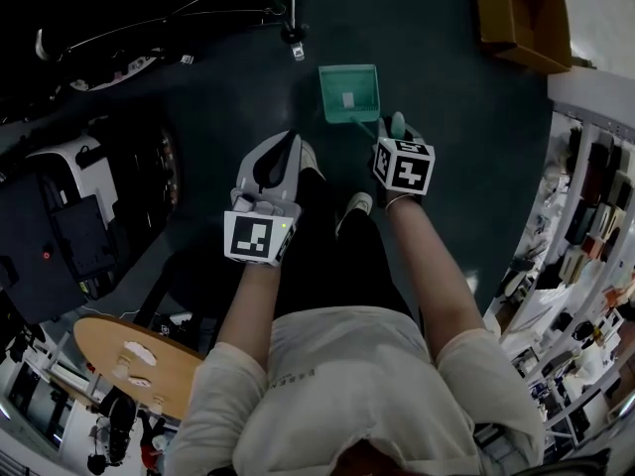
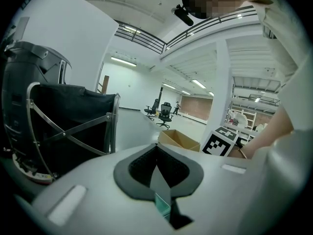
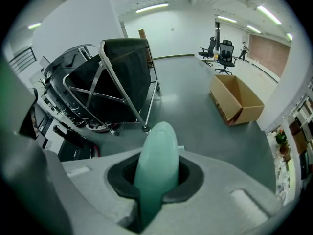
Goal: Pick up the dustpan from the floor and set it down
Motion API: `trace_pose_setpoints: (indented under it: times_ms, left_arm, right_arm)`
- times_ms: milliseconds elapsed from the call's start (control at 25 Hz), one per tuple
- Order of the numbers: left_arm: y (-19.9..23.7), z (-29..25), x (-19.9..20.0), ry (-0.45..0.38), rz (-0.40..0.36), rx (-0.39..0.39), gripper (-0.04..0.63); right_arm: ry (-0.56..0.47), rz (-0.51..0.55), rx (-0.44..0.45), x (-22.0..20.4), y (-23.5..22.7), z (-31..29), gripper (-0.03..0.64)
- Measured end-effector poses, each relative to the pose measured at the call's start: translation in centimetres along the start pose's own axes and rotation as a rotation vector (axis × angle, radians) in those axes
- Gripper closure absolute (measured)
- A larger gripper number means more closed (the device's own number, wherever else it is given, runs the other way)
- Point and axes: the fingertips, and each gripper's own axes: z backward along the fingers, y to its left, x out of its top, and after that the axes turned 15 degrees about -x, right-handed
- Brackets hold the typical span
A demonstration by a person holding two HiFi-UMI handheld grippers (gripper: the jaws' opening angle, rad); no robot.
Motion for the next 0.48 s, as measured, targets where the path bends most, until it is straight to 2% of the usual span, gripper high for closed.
trace_pose_setpoints:
  times_ms: [40,80,160,200,280,480]
  left_arm:
    - [0.0,-0.1,-0.1,0.001,0.004,0.001,0.577]
    - [0.0,-0.2,-0.1,0.001,0.007,0.001,0.577]
    - [-0.3,-0.2,-0.1,-0.009,0.012,-0.005,0.577]
    - [-0.5,-0.2,-0.2,-0.015,0.014,-0.012,0.577]
    - [-1.2,-0.3,0.0,-0.015,0.013,-0.026,0.577]
    - [-3.8,-0.3,2.3,-0.032,-0.045,-0.057,0.577]
  right_arm:
    - [0.018,0.001,-0.004,-0.3,0.0,-0.2,0.591]
    - [0.043,0.003,-0.006,-0.6,0.1,-0.4,0.558]
    - [0.077,0.01,-0.019,-1.2,0.2,-0.6,0.406]
    - [0.074,0.017,-0.034,-1.2,0.1,-0.4,0.378]
    - [0.036,0.026,-0.046,-0.6,0.0,0.7,0.368]
    - [-0.119,-0.003,0.001,2.8,0.0,6.5,0.368]
